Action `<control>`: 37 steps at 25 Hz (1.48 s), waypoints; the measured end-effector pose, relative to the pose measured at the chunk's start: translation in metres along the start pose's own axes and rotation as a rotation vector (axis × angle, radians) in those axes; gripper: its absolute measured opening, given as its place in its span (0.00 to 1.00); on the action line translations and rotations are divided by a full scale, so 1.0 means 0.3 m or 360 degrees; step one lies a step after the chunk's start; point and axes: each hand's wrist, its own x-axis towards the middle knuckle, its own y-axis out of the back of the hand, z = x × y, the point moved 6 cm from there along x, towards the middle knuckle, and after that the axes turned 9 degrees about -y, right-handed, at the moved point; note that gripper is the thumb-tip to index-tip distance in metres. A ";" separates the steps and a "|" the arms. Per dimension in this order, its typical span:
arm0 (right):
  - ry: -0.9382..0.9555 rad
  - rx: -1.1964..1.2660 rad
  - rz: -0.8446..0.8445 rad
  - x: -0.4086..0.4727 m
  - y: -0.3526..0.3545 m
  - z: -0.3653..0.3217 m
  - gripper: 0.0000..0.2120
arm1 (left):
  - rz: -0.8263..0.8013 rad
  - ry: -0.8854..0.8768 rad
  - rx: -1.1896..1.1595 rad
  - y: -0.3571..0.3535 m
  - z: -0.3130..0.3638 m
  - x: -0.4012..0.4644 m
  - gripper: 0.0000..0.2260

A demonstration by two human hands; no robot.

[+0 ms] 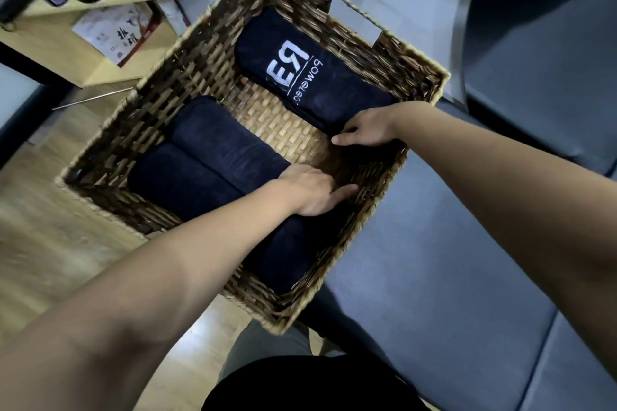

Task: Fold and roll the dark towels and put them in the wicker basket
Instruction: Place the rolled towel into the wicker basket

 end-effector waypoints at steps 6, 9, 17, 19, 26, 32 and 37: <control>-0.0013 -0.0080 -0.0002 0.022 -0.018 0.001 0.35 | 0.0082 0.0125 0.0320 0.071 -0.122 -0.005 0.40; -0.0022 -0.0065 -0.0040 0.029 -0.025 0.000 0.35 | 0.0108 0.0436 0.0445 0.131 -0.357 -0.109 0.51; -0.0027 0.0220 0.0000 0.033 -0.021 0.015 0.37 | 0.0161 0.0668 0.0455 0.160 -0.532 -0.216 0.49; -0.0023 0.0239 -0.0028 0.040 -0.025 0.016 0.37 | 0.0181 0.0690 0.0442 0.153 -0.536 -0.232 0.50; 0.0017 0.0432 -0.0191 0.026 0.002 -0.025 0.28 | 0.0195 0.0491 0.0237 0.134 -0.419 -0.167 0.40; -0.0002 0.0515 -0.0134 0.092 0.005 -0.082 0.25 | 0.0178 0.0201 0.0143 0.059 -0.195 -0.062 0.31; 0.0070 0.0531 -0.0032 0.089 0.011 -0.081 0.31 | 0.0074 0.0274 0.0053 0.050 -0.216 -0.067 0.35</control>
